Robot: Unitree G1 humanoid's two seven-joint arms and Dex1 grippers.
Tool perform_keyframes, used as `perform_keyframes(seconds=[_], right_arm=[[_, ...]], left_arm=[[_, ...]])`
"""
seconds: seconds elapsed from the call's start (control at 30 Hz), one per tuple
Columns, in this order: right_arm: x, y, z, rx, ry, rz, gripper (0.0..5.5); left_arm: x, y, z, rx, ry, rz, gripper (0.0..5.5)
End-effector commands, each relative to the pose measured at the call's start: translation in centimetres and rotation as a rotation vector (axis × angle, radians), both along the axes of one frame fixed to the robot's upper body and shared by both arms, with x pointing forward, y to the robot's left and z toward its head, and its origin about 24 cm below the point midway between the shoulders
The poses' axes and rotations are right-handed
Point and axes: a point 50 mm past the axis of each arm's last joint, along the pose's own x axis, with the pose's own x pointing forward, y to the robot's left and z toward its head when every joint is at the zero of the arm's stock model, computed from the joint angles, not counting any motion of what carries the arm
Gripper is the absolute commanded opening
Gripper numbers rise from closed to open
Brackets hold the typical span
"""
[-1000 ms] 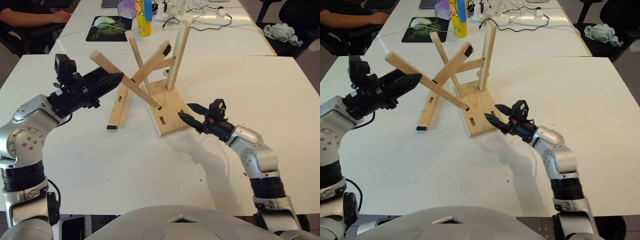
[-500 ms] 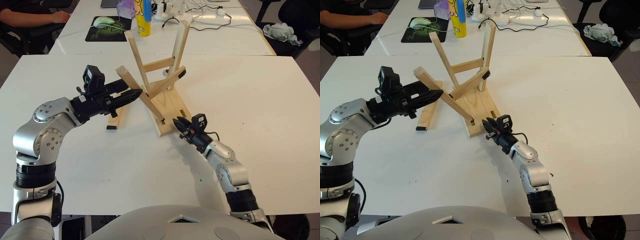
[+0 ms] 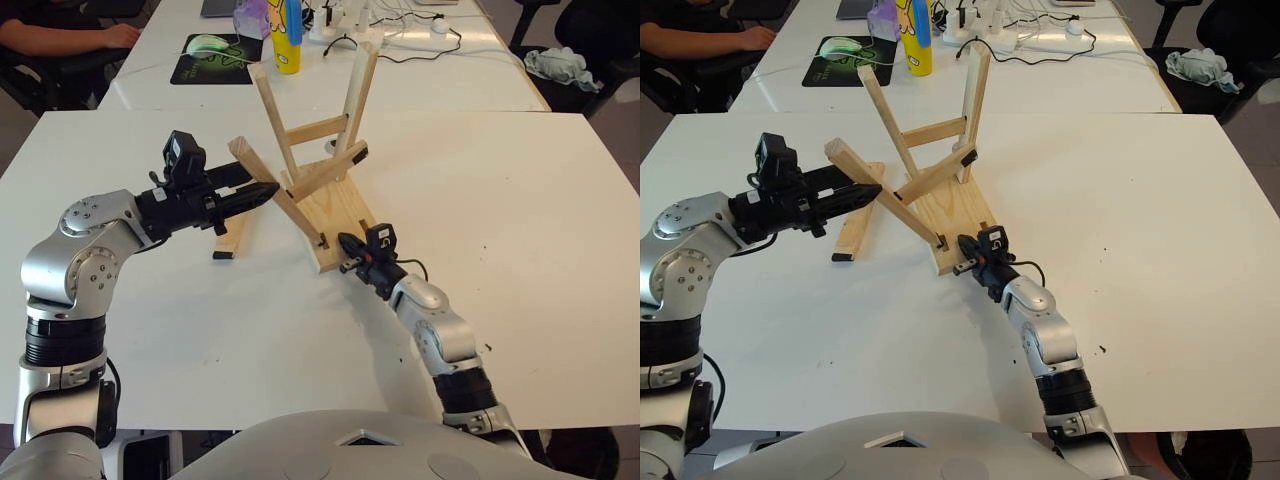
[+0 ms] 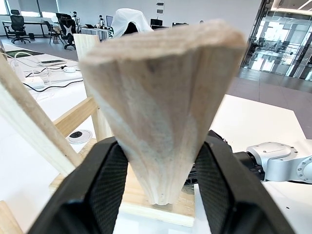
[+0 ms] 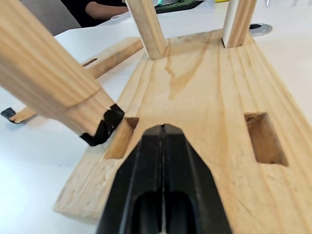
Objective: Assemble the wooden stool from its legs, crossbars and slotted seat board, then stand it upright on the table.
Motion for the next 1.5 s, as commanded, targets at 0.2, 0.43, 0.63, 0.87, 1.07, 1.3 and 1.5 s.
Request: perform_keyframes(seconds=[0.2,0.43,0.63,0.87,1.07,1.3,1.5], right_arm=[[-2.3,-1.3,-4.5,-0.134,0.272,-0.032,0.00],[-2.5,-1.3,-4.7,-0.151,0.296,-0.023,0.00],[-2.6,-1.2,-4.8,-0.164,0.312,-0.010,0.00],[-2.4,-0.9,-4.7,-0.183,0.304,0.023,0.00],[-2.7,-0.7,-4.8,-0.196,0.304,0.052,0.00],[-2.6,-0.5,-4.9,-0.189,0.319,0.051,0.00],[-2.9,-0.5,-5.3,-0.216,0.338,0.063,0.00]], left_arm=[[0.2,-0.8,-0.4,0.107,-0.042,-0.024,2.03],[1.0,-0.2,-0.5,0.181,-0.063,-0.010,2.03],[0.7,-2.8,-1.1,0.236,-0.070,-0.107,2.03],[-1.7,-4.6,-4.9,0.265,0.035,-0.144,2.03],[-1.9,-2.1,-8.4,0.394,0.130,-0.073,2.03],[1.0,-2.3,-7.9,0.361,0.152,-0.056,2.03],[-0.1,-2.5,-10.3,0.483,0.236,-0.182,2.03]])
